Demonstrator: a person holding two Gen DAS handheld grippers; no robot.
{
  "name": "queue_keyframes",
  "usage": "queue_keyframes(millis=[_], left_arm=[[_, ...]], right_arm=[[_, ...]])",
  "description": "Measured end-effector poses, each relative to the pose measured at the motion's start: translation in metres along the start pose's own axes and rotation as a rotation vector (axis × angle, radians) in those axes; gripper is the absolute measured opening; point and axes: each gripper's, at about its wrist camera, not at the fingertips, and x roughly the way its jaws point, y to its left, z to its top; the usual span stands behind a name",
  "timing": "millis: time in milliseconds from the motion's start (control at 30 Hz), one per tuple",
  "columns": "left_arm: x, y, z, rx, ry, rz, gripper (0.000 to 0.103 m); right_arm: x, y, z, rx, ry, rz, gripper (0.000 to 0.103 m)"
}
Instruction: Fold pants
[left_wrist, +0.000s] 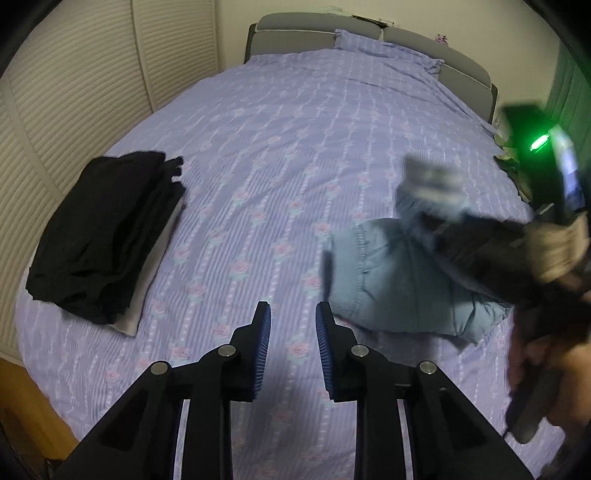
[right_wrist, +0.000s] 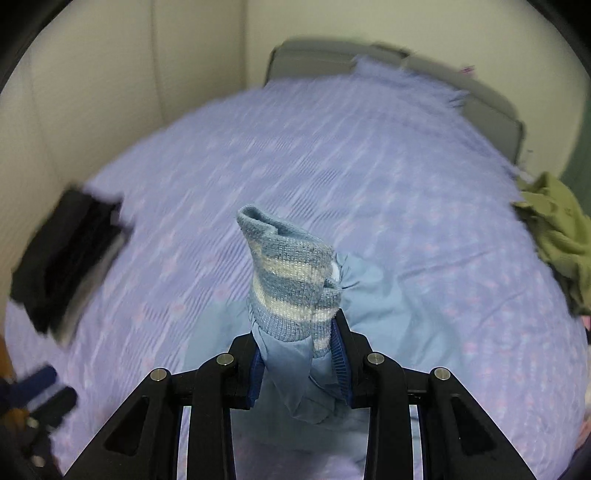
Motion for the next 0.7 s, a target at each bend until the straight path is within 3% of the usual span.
queue_keyframes(millis=[67,167,233,300,400,500,600,700], left_arm=[[0.002,0.011,-0.003,0.009,-0.001,0.018,0.025],[0.001,0.019,-0.004,0.035,-0.008,0.046,0.025],[0.001,0.024,-0.002,0.038,-0.014,0.051,0.025],[0.0,0.03,-0.001,0.027,-0.022,0.049,0.025],[-0.002,0.034,0.003,0.014,-0.033,0.045,0.026],[-0.008,0.035,0.009,0.012,-0.048,0.038,0.029],[-0.013,0.028,0.014,0.026,-0.066,0.033,0.036],[-0.014,0.012,0.021,0.033,-0.079,-0.006,0.045]], right_arm=[[0.014,0.015,-0.009,-0.03,0.044,0.018,0.038],[0.026,0.022,-0.018,-0.075,0.08,0.078,0.055],[0.028,0.022,-0.021,-0.06,0.105,0.184,0.069],[0.023,0.023,-0.019,-0.053,0.131,0.273,0.069],[0.013,0.023,-0.019,-0.023,0.156,0.338,0.069],[-0.019,0.017,-0.017,0.019,0.14,0.424,0.069],[-0.063,0.003,-0.011,0.001,0.045,0.398,0.069],[-0.091,-0.026,-0.008,0.044,-0.051,0.26,0.076]])
